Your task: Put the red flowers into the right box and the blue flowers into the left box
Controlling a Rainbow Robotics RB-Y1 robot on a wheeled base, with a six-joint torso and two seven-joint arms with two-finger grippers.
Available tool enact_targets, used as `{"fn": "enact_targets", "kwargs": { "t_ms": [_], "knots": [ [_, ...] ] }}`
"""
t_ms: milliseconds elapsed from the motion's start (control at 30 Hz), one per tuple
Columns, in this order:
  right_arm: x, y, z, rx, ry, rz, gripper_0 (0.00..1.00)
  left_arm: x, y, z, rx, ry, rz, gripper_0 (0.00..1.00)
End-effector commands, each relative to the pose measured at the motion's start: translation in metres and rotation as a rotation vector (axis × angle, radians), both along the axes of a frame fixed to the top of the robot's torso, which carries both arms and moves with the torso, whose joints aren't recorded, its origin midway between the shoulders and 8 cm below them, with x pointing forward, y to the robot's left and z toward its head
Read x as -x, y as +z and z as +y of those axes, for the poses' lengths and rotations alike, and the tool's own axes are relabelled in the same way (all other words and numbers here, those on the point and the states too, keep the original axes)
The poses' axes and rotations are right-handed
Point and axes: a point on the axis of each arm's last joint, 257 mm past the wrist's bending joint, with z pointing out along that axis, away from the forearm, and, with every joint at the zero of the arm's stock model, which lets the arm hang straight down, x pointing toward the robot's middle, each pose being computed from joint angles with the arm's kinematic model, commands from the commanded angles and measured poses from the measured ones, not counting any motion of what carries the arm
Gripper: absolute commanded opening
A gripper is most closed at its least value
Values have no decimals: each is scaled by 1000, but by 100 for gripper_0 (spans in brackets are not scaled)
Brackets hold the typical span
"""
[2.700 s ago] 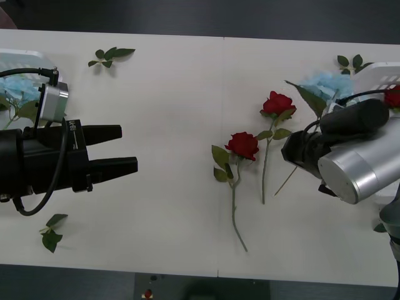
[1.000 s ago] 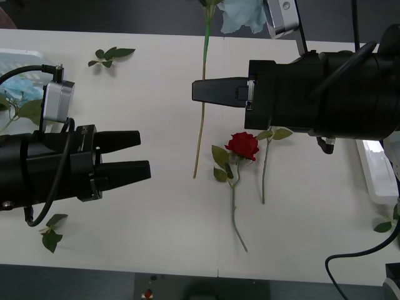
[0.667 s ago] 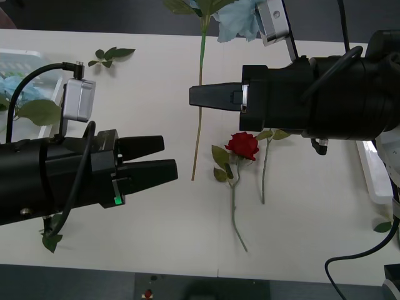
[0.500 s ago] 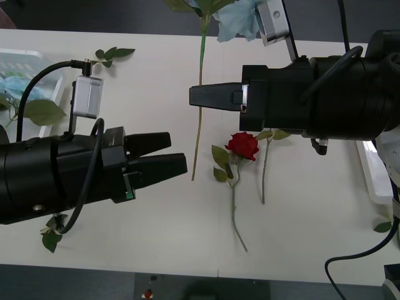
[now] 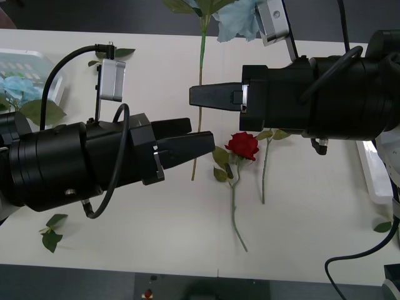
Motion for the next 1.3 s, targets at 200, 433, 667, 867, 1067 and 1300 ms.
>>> {"fn": "enact_targets", "kwargs": {
  "t_ms": [200,433,667,867,1067,1300],
  "knots": [
    [5,18,6,-6,18,-93,0,12,-1,-14,8,-39,50,97],
    [5,18,6,-6,18,-93,0,12,-1,-15,8,-39,52,0],
    [5,18,6,-6,18,-93,0,12,-1,-15,6,-38,48,0],
    [5,18,6,-6,18,-93,0,12,0,-15,5,-39,45,0],
    [5,18,6,-6,18,-93,77,11,1,-15,10,-35,43,0],
    [5,18,6,-6,18,-93,100,8,2,-14,15,-25,38,0]
  ]
}}
